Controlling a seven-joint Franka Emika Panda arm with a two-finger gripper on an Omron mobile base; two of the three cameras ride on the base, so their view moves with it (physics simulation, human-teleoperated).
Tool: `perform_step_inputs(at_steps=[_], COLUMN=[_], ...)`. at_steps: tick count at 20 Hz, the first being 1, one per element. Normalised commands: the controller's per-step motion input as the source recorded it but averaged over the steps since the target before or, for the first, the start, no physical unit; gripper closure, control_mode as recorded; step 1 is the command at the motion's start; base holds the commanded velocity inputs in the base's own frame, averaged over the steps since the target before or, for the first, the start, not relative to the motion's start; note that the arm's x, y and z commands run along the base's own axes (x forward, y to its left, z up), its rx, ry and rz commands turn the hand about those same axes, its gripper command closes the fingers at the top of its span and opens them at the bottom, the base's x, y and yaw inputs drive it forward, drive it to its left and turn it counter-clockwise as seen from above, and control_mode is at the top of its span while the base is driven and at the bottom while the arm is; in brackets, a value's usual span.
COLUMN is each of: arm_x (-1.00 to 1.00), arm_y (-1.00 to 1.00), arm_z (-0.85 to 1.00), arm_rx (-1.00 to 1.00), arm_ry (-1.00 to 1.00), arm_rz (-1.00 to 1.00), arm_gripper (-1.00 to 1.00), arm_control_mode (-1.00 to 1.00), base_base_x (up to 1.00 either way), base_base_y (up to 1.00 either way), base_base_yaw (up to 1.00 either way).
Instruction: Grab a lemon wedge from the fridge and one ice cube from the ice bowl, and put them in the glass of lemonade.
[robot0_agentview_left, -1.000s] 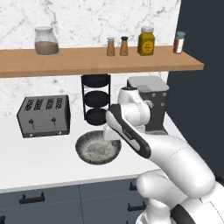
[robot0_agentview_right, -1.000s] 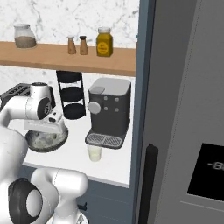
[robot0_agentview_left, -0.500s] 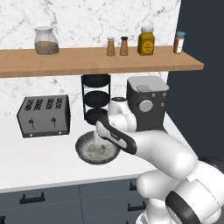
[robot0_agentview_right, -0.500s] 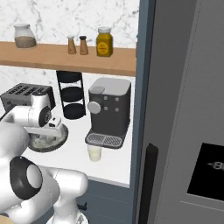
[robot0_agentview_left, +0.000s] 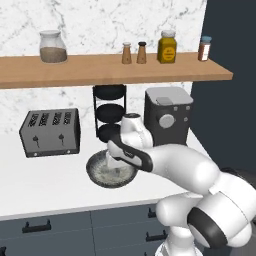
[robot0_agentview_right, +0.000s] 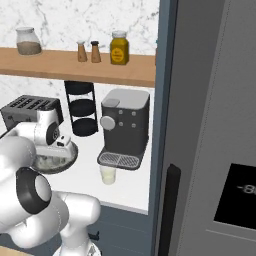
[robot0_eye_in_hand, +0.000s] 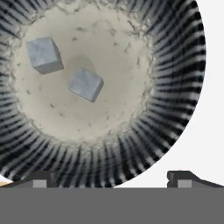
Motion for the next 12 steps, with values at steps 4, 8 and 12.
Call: perform_step_inputs(at_steps=[4, 8, 12], arm_x=[0.0, 0.06, 0.01], arm_y=[0.03, 0.12, 0.4], arm_z=[-0.32, -0.06, 0.22], arm_rx=[-0.07, -0.02, -0.08], arm_ry=[0.0, -0.05, -0.13], arm_rz=[0.01, 0.0, 0.0], arm_gripper=[-1.0, -1.0, -1.0], arm_control_mode=[-1.0, -1.0, -1.0], base_base_x=[0.0, 0.0, 0.0], base_base_y=[0.0, 0.0, 0.0], base_base_yaw=[0.0, 0.0, 0.0])
